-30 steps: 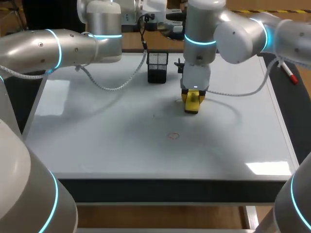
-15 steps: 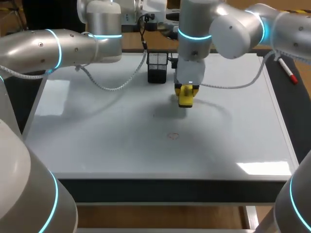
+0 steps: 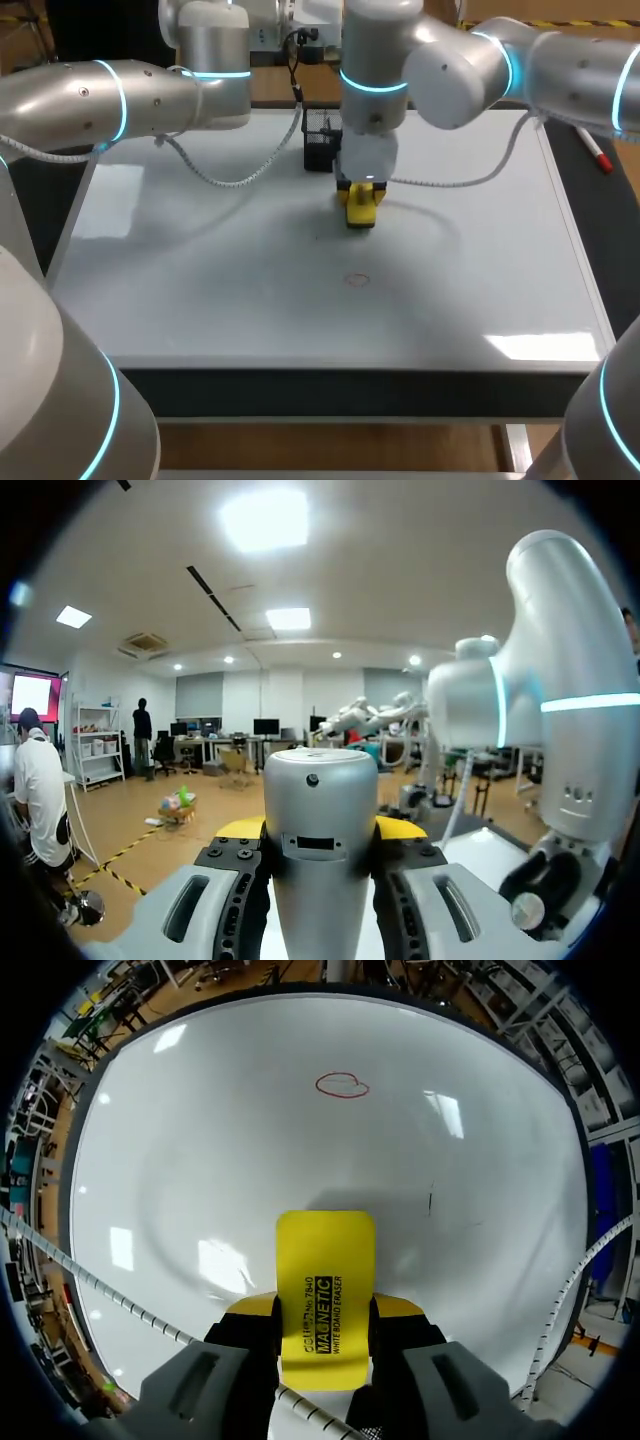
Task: Pick up the inspection probe, press it on each red-marked spot on the whiteboard one by one, put down the probe, pick up the eraser, and wipe off all the red marks.
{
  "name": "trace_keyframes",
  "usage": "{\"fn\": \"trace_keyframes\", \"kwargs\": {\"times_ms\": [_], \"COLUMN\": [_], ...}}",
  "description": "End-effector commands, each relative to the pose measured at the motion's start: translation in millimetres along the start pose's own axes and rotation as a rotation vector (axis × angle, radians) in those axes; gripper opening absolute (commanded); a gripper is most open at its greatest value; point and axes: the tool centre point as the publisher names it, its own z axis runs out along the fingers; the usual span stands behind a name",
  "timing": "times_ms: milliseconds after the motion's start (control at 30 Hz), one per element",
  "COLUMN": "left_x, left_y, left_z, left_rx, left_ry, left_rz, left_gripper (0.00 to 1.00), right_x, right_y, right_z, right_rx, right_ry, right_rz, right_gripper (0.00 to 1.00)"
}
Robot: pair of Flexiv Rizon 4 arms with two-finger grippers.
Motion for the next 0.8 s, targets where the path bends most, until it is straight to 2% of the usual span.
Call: {"fn": "trace_keyframes", "kwargs": {"times_ms": [33, 267, 800], "left_x": [-0.8, -0.8, -0.8], "left_y": [-1.4, -1.4, -1.4], "left_z": [0, 0, 0], "left_rx": [-0.001, -0.001, -0.001], "left_ry": [0.002, 0.002, 0.002], "left_rz": [-0.001, -0.001, -0.001], "left_gripper": [0.00, 0.00, 0.00], "right_x": [1, 14, 58], "right_y": [-6, -8, -6], "right_z": [7, 16, 20], "right_rx": [-0.015, -0.044, -0.071], "right_ry": [-0.004, 0.000, 0.021], "right_rz": [0.003, 0.028, 0.118], "right_gripper": [0.00, 0.00, 0.00]}}
